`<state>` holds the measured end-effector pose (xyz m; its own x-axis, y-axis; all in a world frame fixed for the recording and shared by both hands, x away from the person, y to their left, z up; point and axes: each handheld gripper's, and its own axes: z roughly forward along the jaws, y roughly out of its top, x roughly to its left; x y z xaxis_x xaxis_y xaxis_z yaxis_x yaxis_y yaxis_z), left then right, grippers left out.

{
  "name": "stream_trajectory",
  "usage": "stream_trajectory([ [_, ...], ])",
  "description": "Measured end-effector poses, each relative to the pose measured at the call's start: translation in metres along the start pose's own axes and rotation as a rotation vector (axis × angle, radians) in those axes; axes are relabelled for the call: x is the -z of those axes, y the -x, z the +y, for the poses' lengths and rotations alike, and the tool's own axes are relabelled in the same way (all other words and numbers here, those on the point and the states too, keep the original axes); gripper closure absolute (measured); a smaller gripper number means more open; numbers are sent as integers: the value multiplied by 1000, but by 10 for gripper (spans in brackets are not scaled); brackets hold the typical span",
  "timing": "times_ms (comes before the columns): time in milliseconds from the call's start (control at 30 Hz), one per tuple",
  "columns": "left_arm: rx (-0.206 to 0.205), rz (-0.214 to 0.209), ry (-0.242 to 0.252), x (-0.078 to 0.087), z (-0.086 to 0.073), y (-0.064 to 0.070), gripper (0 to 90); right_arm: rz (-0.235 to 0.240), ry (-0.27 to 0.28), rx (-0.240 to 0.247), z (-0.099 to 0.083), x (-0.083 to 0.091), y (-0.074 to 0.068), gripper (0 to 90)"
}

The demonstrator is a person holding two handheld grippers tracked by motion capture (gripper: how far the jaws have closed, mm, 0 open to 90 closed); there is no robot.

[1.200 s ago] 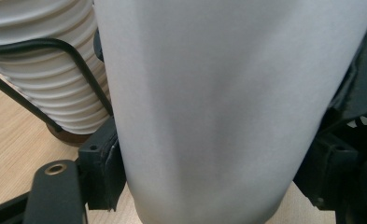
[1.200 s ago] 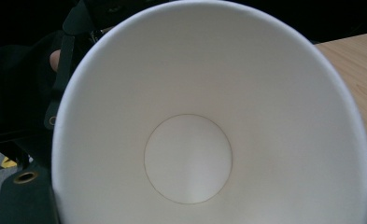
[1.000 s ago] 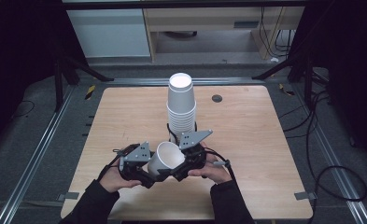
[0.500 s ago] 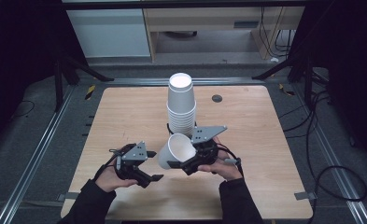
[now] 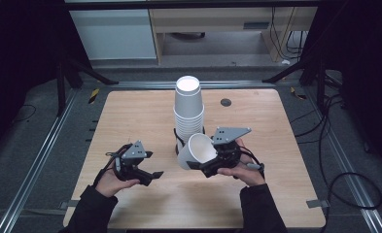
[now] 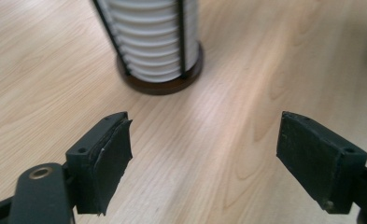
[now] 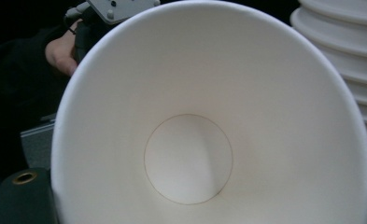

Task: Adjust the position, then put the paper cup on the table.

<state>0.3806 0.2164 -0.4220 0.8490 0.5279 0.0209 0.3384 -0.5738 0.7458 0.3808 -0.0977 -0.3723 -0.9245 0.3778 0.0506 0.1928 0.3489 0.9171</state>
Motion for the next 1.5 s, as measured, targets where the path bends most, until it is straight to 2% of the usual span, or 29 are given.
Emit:
stream_trajectory([
  [167, 38, 39, -2, 2, -2, -5, 161, -43, -1, -22, 1, 9, 4, 140],
  [333, 83, 63, -2, 4, -6, -13, 163, -69, -9, -15, 1, 17, 7, 140],
  [733, 140, 115, -41, -3, -17, -26, 158, -156, -38, -30, -5, 43, 17, 139],
  [900, 153, 128, -76, -9, -23, -32, 154, -192, -41, -45, -3, 53, 27, 139],
  [1000, 168, 143, -84, -9, -26, -35, 153, -228, -44, -53, -3, 59, 33, 139],
  [1200, 203, 176, -67, -4, -28, -40, 151, -301, -67, -83, -4, 71, 47, 138],
  [1500, 230, 207, -28, 6, -29, -45, 150, -470, -150, -164, -11, 75, 71, 138],
])
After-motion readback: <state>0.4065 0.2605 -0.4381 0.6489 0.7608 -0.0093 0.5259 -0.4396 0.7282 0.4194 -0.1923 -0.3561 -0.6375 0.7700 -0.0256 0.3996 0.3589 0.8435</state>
